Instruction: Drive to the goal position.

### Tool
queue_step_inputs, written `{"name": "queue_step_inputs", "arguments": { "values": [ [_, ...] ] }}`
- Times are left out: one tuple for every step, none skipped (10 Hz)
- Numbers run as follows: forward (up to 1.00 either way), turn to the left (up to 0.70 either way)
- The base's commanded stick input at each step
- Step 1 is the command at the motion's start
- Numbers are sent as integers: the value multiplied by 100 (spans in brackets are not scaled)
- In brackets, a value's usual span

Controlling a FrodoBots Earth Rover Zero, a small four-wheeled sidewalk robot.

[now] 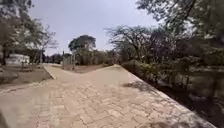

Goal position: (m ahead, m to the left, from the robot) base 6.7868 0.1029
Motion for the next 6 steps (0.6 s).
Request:
{"name": "queue_step_inputs", "arguments": {
  "values": [
    [70,0],
    [70,0],
    [70,0],
    [70,0],
    [70,0],
    [70,0]
  ]
}}
